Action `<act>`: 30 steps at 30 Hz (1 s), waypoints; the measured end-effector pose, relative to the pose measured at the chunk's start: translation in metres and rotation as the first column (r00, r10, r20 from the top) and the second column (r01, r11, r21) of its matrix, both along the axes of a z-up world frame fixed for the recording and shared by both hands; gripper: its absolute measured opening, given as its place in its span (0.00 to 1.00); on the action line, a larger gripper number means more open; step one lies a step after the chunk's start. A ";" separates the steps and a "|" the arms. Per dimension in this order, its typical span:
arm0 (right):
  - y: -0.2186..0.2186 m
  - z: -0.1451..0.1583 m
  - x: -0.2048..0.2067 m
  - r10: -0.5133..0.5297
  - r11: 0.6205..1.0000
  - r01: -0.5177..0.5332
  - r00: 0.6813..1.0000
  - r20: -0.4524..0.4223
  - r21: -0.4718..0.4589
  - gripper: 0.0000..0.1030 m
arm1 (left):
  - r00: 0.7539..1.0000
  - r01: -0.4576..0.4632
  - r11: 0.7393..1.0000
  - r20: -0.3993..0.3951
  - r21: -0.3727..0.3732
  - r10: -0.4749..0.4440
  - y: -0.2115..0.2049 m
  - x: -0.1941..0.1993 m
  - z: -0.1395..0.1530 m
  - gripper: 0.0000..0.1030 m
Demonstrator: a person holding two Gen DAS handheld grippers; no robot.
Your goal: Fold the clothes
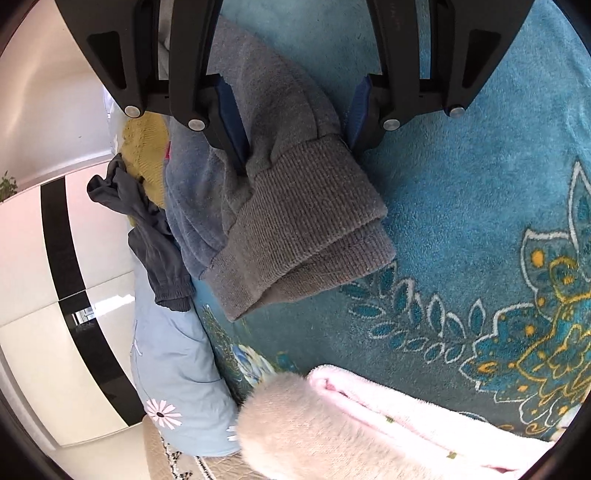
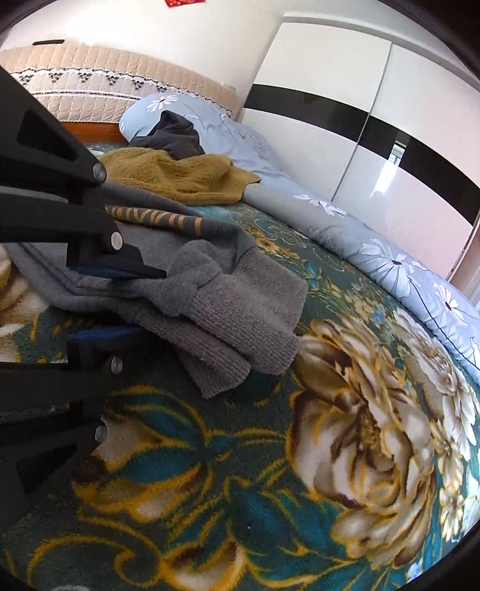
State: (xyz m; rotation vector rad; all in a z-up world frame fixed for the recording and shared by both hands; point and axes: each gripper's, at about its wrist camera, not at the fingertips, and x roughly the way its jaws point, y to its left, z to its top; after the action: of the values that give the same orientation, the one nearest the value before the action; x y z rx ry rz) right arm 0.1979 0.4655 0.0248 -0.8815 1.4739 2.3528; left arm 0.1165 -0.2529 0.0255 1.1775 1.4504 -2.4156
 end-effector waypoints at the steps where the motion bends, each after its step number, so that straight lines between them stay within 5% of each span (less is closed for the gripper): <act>1: 0.000 -0.001 0.000 -0.001 1.000 0.001 1.000 -0.004 -0.003 0.21 | 1.000 -0.011 1.000 -0.011 0.028 0.011 -0.003 0.001 -0.003 0.50; 3: 0.000 -0.002 0.000 -0.009 1.000 0.008 1.000 -0.009 -0.006 0.21 | 0.999 -0.018 0.998 -0.029 0.056 0.019 -0.009 0.000 0.000 0.49; 12: 0.000 0.016 -0.024 -0.057 0.997 0.058 0.998 0.014 -0.053 0.12 | 0.994 0.069 0.996 -0.075 -0.061 -0.073 -0.021 -0.026 0.066 0.15; 14: -0.001 0.053 -0.028 -0.034 0.999 0.032 0.996 -0.083 -0.021 0.11 | 0.992 0.087 0.992 -0.084 -0.088 -0.095 -0.024 -0.031 0.081 0.15; 17: -0.011 0.117 -0.010 0.087 0.989 -0.051 0.961 -0.262 0.142 0.11 | 0.963 0.139 0.978 -0.211 -0.155 -0.170 -0.029 -0.005 0.128 0.15; 19: -0.013 0.123 0.011 0.120 0.979 -0.068 0.955 -0.270 0.193 0.11 | 0.951 0.159 0.968 -0.235 -0.193 -0.203 -0.036 0.019 0.137 0.16; 22: -0.007 0.086 0.031 0.149 0.981 -0.125 0.975 -0.167 0.148 0.11 | 0.973 0.174 0.977 -0.134 -0.122 -0.190 -0.056 0.050 0.081 0.17; 25: -0.003 0.017 0.039 0.123 0.992 -0.123 0.992 -0.004 -0.003 0.11 | 0.988 0.151 0.989 0.046 -0.003 -0.151 -0.068 0.059 0.013 0.17; 27: -0.002 -0.009 0.044 0.080 0.992 -0.077 0.997 0.023 -0.101 0.11 | 0.993 0.114 0.991 0.014 0.073 -0.116 -0.074 0.071 -0.011 0.17; 30: 0.000 -0.003 0.045 0.086 0.993 -0.087 0.996 -0.009 -0.083 0.11 | 0.994 0.112 0.991 -0.004 0.072 -0.112 -0.077 0.073 -0.010 0.17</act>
State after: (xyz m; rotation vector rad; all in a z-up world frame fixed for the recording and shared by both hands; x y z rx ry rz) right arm 0.2425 0.4655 0.0218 -0.9794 1.5762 2.3710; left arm 0.1895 -0.3294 0.0155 1.3087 1.5232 -2.4539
